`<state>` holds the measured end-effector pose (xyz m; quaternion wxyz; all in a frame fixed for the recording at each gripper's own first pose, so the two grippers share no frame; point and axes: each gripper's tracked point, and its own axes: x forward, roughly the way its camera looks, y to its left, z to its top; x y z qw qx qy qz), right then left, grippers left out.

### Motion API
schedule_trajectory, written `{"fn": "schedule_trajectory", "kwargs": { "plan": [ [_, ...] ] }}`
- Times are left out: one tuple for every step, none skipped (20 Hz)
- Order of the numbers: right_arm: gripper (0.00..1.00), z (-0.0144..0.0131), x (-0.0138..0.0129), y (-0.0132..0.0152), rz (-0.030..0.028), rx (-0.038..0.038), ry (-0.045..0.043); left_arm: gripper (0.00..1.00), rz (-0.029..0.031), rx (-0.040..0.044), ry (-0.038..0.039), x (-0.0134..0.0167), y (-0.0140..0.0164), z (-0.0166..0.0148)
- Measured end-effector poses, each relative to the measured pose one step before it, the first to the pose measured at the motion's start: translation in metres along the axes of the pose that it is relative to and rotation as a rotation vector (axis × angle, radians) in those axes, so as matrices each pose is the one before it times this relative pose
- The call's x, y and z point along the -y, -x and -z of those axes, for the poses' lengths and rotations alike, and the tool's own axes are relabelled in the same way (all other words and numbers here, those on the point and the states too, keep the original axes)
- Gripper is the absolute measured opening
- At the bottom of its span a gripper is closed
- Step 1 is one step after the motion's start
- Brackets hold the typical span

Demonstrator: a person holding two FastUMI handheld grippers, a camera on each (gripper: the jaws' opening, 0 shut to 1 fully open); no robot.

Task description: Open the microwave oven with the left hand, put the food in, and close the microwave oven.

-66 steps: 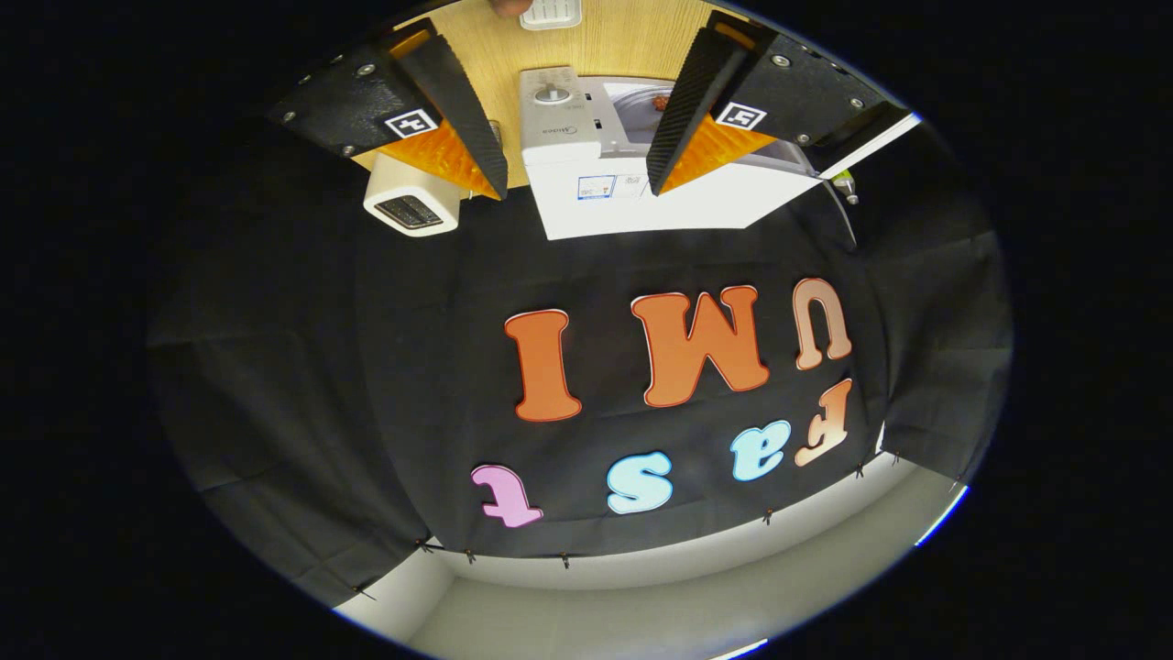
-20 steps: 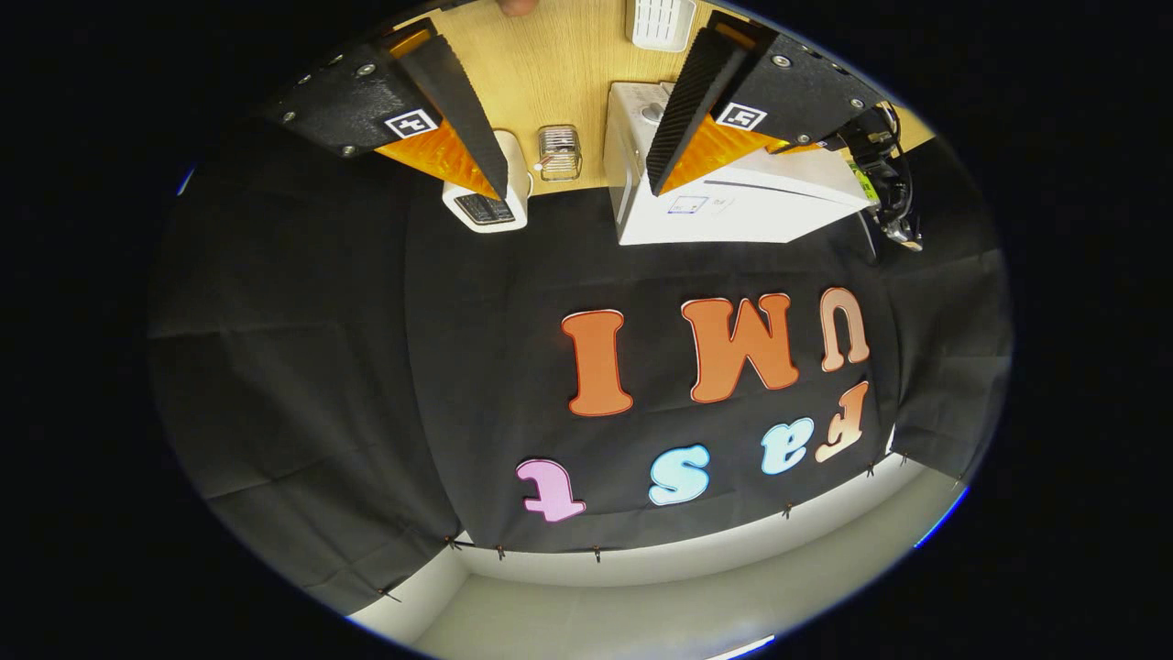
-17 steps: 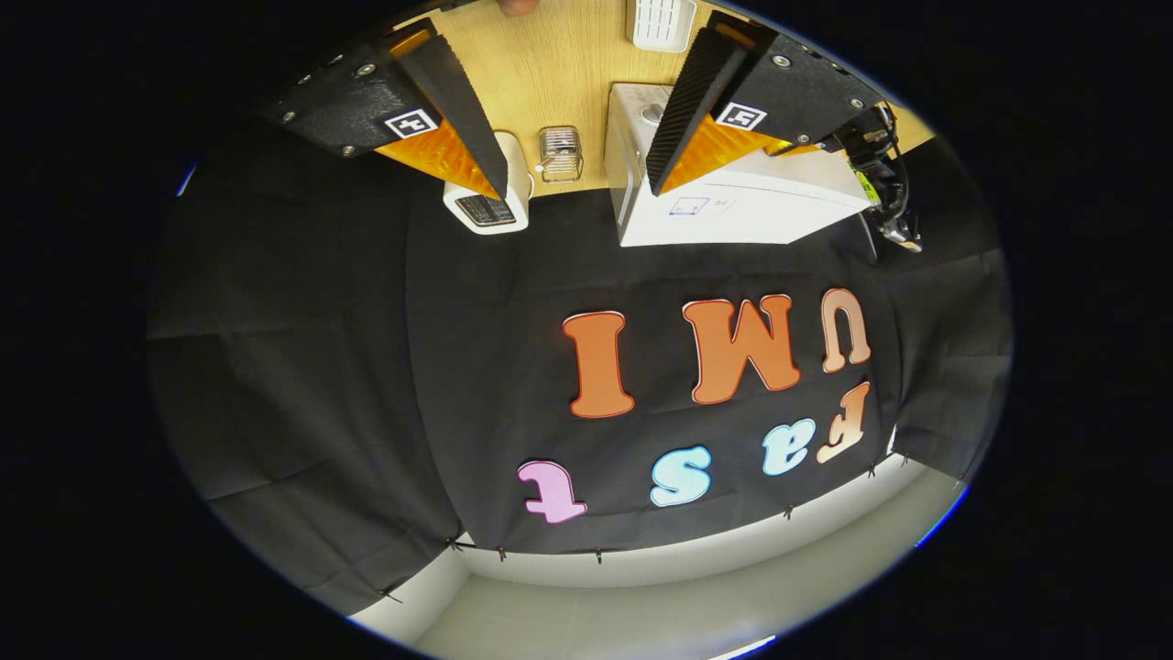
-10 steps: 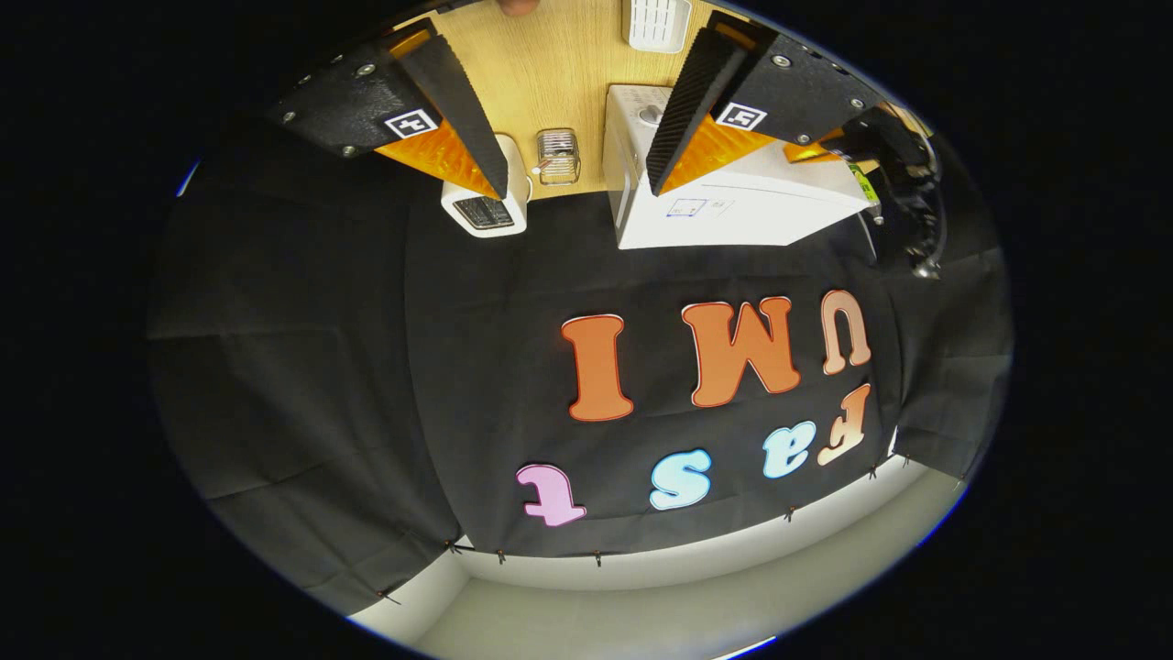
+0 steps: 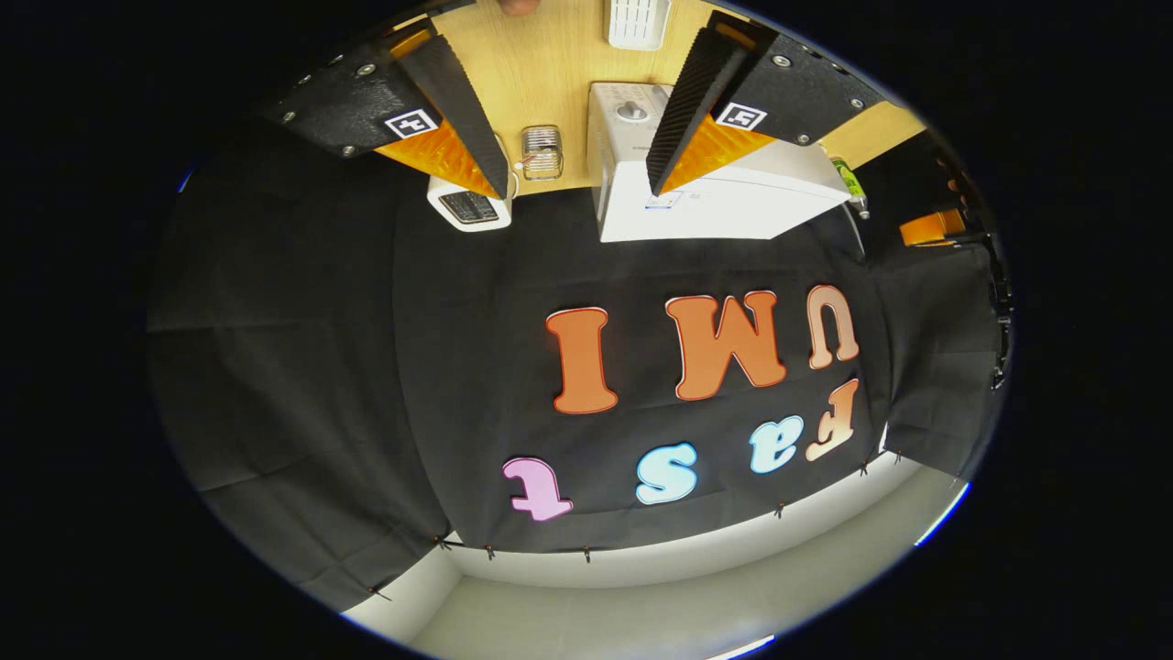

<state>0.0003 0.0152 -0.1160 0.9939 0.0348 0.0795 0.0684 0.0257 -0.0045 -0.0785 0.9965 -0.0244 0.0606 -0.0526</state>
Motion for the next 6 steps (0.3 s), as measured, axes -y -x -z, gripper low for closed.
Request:
{"fn": "schedule_trajectory", "kwargs": {
  "plan": [
    [0.95, -0.0012, -0.00353, 0.00256, -0.00565, 0.00305, 0.00091, 0.47, -0.00901, 0.00232, -0.01191, -0.00736, 0.00779, -0.00343],
    [0.95, -0.00239, -0.00434, 0.00179, -0.00642, 0.00397, 0.00228, 0.52, -0.00245, -0.00075, -0.00825, -0.00508, 0.00847, -0.00331],
    [0.95, -0.00235, -0.00333, 0.00225, -0.00697, 0.00304, 0.00195, 0.55, -0.00098, 0.00318, 0.00337, -0.00356, 0.00752, -0.00314],
    [0.94, -0.00213, -0.00406, 0.00207, -0.00797, 0.00353, 0.00074, 0.8, -0.00307, -0.00932, 0.01223, -0.00386, 0.0075, -0.00157],
    [0.95, -0.00207, -0.00429, 0.00301, -0.00841, 0.00372, -0.0011, 0.88, -0.00012, -0.00368, 0.02171, -0.00399, 0.00674, -0.00223],
    [0.94, -0.00225, -0.00346, 0.00118, -0.00821, 0.00481, -0.00151, 0.96, -0.00734, 0.00518, 0.01763, -0.00487, 0.00736, -0.00475]
  ]
}}
